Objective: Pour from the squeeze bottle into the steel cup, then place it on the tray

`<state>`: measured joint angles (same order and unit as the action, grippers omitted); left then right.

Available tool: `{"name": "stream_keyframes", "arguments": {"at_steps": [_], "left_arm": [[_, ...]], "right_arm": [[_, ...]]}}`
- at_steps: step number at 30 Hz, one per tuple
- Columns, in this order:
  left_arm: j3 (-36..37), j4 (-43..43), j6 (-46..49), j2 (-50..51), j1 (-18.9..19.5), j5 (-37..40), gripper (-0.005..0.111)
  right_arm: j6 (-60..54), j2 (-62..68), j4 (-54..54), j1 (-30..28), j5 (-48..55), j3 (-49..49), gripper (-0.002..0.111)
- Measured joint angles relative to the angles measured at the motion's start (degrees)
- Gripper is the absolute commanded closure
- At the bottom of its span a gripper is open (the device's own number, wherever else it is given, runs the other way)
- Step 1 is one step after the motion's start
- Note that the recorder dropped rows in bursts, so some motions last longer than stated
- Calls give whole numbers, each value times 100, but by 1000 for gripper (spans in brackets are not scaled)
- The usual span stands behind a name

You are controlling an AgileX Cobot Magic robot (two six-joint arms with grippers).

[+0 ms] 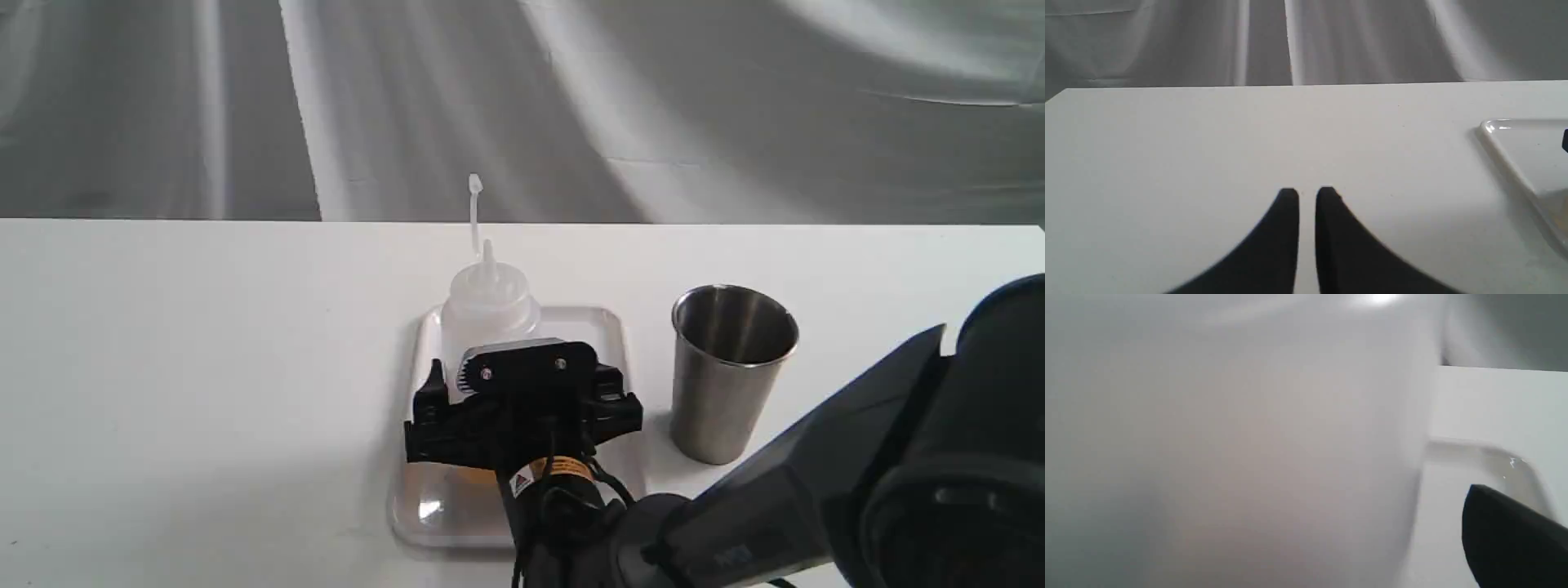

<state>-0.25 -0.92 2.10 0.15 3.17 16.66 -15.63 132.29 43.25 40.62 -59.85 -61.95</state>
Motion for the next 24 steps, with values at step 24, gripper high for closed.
{"name": "stream_keyframes", "arguments": {"at_steps": [24], "left_arm": [[0, 0, 0, 0, 0, 0, 98]], "right_arm": [[-386, -211, 700, 522, -517, 0, 3]]}}
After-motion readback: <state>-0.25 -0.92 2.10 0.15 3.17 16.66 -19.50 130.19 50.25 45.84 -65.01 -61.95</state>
